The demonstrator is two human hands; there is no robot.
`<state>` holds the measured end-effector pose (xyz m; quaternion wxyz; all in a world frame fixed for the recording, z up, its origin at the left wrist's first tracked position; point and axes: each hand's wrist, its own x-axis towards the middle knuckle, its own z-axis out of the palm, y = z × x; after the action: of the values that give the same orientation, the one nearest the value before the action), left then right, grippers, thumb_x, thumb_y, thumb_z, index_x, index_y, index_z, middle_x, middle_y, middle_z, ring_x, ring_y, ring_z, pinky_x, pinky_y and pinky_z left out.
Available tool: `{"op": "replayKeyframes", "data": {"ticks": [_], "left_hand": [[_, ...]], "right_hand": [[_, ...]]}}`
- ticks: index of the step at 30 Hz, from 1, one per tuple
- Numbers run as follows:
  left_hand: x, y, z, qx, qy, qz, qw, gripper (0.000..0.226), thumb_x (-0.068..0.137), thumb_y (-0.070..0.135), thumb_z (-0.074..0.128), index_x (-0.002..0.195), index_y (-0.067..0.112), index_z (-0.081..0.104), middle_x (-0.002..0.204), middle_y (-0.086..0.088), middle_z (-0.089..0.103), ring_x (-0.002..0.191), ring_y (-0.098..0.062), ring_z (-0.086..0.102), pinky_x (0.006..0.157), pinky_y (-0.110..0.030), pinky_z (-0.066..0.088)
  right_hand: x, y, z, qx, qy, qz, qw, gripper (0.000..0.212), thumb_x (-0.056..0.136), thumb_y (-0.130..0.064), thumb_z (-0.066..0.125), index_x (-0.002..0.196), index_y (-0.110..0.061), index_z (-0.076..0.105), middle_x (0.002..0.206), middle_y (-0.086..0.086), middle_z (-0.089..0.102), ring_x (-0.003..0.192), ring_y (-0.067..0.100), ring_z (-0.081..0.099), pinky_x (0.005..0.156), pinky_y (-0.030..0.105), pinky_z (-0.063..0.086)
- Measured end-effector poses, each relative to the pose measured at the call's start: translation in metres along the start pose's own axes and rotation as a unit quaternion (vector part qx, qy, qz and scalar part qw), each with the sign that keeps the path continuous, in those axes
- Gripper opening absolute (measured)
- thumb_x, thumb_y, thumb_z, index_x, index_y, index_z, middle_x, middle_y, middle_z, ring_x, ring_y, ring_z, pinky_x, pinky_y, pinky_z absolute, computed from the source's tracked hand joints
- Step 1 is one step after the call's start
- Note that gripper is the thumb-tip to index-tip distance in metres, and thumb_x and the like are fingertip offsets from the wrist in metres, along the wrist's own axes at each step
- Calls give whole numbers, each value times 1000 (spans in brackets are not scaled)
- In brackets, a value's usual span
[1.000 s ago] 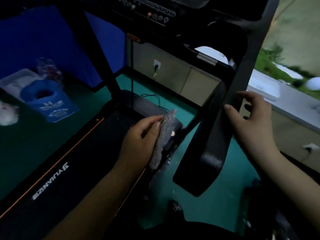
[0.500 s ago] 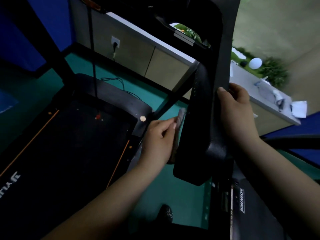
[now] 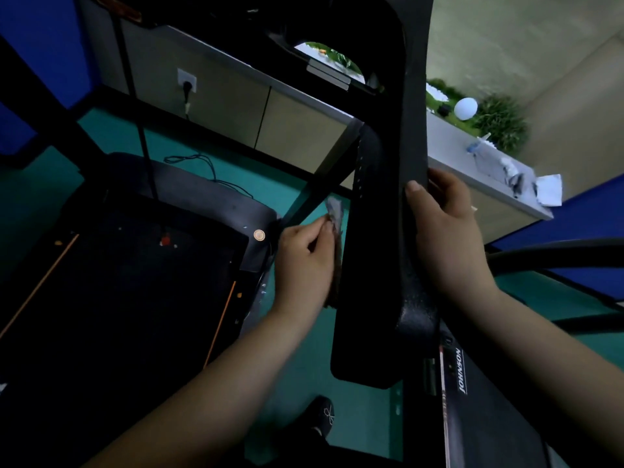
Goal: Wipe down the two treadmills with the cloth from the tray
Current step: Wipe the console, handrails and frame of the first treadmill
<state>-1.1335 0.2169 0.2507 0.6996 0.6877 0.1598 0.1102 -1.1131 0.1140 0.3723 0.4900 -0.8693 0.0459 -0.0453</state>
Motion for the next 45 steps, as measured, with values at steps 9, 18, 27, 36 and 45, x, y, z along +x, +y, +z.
{"op": "replayKeyframes", "data": {"ticks": [9, 18, 27, 36, 45], "left_hand": [[59, 13, 24, 6, -51, 29, 998, 29, 93, 37, 53, 118, 28, 67, 99, -12, 67, 87, -15, 64, 79, -21, 48], [50, 52, 18, -168, 31, 98, 980, 31, 87, 21, 52, 117, 27, 57, 120, 1, 62, 114, -11, 57, 100, -34, 45], [104, 14, 37, 54, -82, -35, 995, 26, 94, 28, 51, 106, 17, 71, 99, -8, 71, 98, -25, 64, 83, -34, 50], [112, 75, 46, -45, -51, 170, 983, 28, 94, 16, 52, 116, 9, 68, 83, 12, 55, 76, 11, 55, 74, -6, 42], [127, 20, 47, 27, -88, -125, 988, 25, 97, 22, 48, 115, 22, 66, 100, -6, 70, 81, -11, 65, 69, -23, 53]], "right_hand": [[1, 1, 2, 11, 8, 1, 1000, 33, 97, -29, 53, 128, -24, 49, 111, -19, 60, 102, -1, 60, 73, 2, 46], [2, 3, 3, 25, 18, 0, 1000, 27, 95, -29, 55, 121, -29, 49, 114, -13, 62, 93, -9, 60, 78, 9, 47], [0, 3, 3, 41, 16, 4, 999, 25, 95, -26, 56, 119, -31, 49, 109, -14, 64, 84, -10, 61, 64, 3, 43], [0, 4, 5, 55, 18, 7, 998, 29, 94, -25, 57, 123, -26, 50, 109, -7, 66, 90, 1, 65, 64, 7, 46], [-1, 3, 3, 52, 6, 0, 999, 27, 94, -29, 56, 120, -33, 48, 115, -10, 62, 104, 5, 61, 68, 5, 47]]}}
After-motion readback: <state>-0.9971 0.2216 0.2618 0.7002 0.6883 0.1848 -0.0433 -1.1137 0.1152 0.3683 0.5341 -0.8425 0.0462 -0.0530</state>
